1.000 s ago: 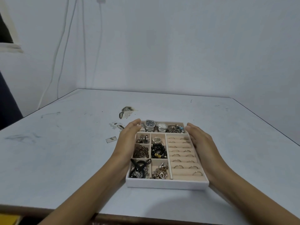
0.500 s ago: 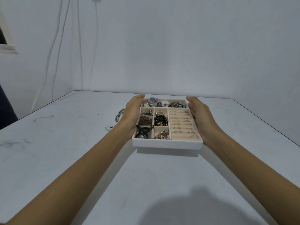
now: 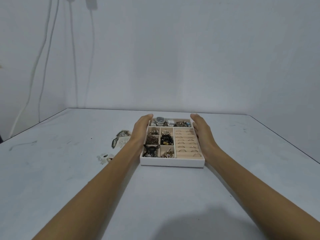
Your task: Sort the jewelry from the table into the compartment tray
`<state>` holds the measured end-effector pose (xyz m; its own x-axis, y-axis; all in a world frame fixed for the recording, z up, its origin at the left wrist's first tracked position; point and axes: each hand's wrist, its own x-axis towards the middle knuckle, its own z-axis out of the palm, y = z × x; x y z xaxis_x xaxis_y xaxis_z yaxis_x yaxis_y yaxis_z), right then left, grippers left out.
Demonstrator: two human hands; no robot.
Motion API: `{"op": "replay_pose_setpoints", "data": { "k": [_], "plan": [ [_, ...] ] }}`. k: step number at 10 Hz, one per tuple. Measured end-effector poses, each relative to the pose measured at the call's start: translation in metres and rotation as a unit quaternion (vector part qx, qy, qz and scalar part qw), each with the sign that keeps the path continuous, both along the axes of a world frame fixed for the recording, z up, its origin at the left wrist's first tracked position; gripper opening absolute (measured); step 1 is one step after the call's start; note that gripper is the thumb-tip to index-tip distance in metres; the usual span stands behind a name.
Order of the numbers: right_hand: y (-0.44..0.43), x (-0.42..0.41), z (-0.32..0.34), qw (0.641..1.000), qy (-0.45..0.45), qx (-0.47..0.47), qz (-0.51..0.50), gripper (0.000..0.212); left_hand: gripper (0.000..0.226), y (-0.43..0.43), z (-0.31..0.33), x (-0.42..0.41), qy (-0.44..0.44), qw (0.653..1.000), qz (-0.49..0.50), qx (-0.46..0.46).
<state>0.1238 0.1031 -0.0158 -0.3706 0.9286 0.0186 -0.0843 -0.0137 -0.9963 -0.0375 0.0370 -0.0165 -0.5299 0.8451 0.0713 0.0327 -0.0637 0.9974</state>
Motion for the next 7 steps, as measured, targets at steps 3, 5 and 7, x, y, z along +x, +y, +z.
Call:
{"op": "replay_pose_setpoints", "data": {
  "k": [3,5,7],
  "plan": [
    [0.010,-0.005,-0.012,0.999,-0.031,0.009,0.002,0.068,0.044,0.004,-0.005,-0.001,-0.022,1.000,0.006,-0.011],
    [-0.001,0.001,0.001,0.991,-0.128,0.031,0.018,0.061,0.039,-0.010,0.004,0.008,-0.071,0.996,-0.028,-0.041],
    [-0.043,0.020,0.013,0.980,-0.182,0.059,0.050,0.052,0.032,-0.045,0.015,0.018,-0.005,1.000,0.027,0.008]
  ]
}}
